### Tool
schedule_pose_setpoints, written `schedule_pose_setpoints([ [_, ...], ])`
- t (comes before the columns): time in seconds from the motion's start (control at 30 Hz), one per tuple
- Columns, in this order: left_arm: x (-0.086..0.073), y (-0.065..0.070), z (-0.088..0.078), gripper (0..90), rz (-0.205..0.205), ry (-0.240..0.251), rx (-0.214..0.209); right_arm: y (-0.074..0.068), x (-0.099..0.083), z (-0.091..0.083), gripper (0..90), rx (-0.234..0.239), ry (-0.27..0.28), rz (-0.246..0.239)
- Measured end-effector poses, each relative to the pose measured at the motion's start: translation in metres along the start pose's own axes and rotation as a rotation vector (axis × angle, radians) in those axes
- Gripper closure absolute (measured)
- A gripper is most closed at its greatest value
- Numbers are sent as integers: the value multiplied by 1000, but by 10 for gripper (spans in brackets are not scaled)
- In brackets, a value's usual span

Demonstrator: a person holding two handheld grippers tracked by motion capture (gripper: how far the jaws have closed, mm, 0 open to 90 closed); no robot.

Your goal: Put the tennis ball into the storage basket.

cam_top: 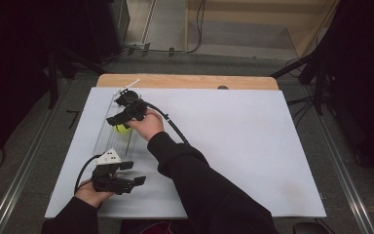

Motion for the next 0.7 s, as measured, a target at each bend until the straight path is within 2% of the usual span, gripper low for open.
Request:
schedule_pose_setpoints([
  [0.07,0,0,0,211,-1,1,0,0,-1,-5,122,-9,-9,-5],
  [0.2,0,0,0,212,1,-2,-1,2,-4,-12,122,18,-11,5],
  [0.3,0,0,0,211,0,-1,-2,4,-7,-18,125,15,-23,3],
  [0.4,0,0,0,211,1,-2,0,2,-11,-25,125,36,-20,24],
  [0.7,0,0,0,211,-1,-3,1,2,-22,-43,133,40,-22,9],
])
Point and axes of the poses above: each handheld gripper's, and its own axes: z roughly forward along the jaws, x roughly out of its top, y roughly to its right, the point moved 7 cm from there along z, roughly forward along the jaws, and after that the axes turned 14 degrees about x, right-handed, at the moved point
